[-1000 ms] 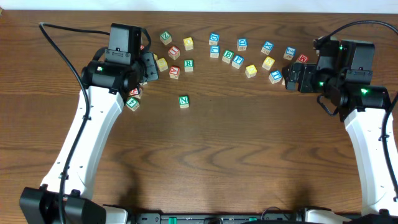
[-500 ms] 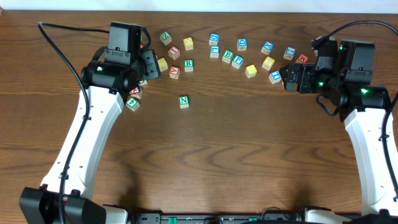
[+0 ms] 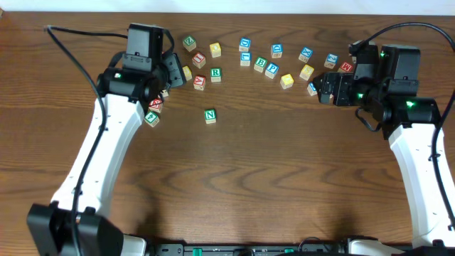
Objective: Spell out NEURIPS
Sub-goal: 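Raise the left gripper and move it back to the block arc, then grasp the red E block with the left gripper, then place the red E block right of the green N block, then move the left gripper over the red U block in the arc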
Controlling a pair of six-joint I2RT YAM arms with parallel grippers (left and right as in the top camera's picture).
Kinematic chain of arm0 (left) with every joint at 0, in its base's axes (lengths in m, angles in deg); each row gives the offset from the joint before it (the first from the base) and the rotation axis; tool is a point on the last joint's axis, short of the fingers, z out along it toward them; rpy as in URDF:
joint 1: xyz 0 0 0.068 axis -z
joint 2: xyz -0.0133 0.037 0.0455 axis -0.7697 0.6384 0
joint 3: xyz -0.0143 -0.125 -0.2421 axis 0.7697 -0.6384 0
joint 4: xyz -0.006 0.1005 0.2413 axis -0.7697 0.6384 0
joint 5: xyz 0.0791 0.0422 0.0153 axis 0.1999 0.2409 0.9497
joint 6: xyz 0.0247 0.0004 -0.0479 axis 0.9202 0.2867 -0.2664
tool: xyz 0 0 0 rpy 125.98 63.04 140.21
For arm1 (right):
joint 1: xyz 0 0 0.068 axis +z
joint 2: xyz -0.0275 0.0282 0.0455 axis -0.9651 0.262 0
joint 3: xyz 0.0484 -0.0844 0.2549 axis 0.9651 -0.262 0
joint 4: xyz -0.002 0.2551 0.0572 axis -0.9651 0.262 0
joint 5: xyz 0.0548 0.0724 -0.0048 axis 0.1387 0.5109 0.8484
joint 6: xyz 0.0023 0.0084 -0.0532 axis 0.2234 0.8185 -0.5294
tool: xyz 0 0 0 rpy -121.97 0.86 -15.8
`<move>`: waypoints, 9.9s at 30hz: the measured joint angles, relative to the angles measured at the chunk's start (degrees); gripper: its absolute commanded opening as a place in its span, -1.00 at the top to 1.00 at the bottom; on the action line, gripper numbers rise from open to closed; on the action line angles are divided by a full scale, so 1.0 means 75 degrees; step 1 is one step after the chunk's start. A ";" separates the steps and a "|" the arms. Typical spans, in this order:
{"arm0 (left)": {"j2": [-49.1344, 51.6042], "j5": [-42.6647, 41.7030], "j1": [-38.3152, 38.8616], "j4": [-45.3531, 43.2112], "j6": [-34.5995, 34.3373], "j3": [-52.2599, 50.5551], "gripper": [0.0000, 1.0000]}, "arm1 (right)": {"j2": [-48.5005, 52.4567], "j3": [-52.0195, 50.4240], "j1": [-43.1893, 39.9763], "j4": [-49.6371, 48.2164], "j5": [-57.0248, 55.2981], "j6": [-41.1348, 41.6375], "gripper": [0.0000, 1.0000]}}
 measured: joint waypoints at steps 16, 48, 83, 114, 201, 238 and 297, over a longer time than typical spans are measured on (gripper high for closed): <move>0.0417 -0.0006 0.0041 -0.0399 -0.0565 0.0000 -0.18 | 0.0000 0.0000 0.0128 -0.0017 -0.0052 0.0178 -0.95; 0.2346 0.1311 -0.0574 0.0705 0.2393 -0.0058 0.10 | 0.0082 0.0003 0.0128 0.0087 -0.0233 0.0262 -0.98; 0.3293 0.1081 -0.0769 -0.0286 0.2299 -0.0195 0.09 | 0.0090 0.0003 0.0128 0.0134 -0.0251 0.0262 -0.98; 0.3296 0.1020 -0.0769 -0.0778 0.2276 -0.0595 0.46 | 0.0108 0.0003 0.0128 0.0117 -0.0251 0.0262 -0.98; 0.3051 0.1387 0.3086 -0.0965 -0.2308 -0.0595 0.46 | 0.0108 0.0003 0.0128 0.0388 -0.0251 0.0262 -0.99; 0.2454 0.1620 0.3083 -0.0988 -0.1067 -0.0595 0.17 | 0.0111 0.0003 0.0128 0.0350 -0.0251 0.0262 -0.99; 0.4045 0.1565 -0.1160 -0.1177 0.0653 0.1259 0.03 | 0.0111 0.0006 0.0128 0.0525 -0.0251 0.0262 -0.98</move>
